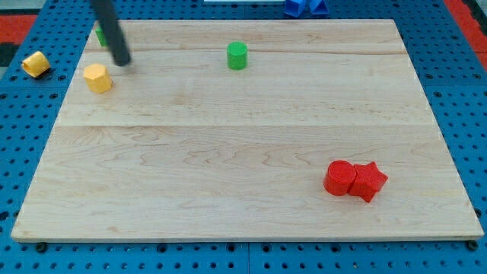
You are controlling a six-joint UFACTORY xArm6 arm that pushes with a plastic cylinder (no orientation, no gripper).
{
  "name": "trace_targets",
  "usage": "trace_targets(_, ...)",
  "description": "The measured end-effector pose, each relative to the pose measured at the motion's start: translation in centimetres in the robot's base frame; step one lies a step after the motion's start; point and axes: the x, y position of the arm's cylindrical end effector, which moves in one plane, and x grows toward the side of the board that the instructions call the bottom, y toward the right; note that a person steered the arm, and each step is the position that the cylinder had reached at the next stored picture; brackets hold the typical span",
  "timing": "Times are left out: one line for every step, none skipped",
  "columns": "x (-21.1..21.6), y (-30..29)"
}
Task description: Place the green circle right to the green star
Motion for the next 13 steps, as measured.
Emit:
trace_targets(3.7, 12.6)
trace_targets(1.3, 16.6)
trace_targets(-4.2, 14.4)
trace_targets(-7.9, 10.1)
trace_targets(-10.6, 10.0)
trace_targets(-10.8, 8.6)
trace_targets(-12.1, 7.1)
trace_targets(-13.3, 9.5)
trace_targets(-13.3, 7.4)
trace_targets(-13.2, 4.1)
trace_targets(-13.2, 0.1)
trace_targets(-13.1, -3.7)
trace_targets(-12.3, -4.7)
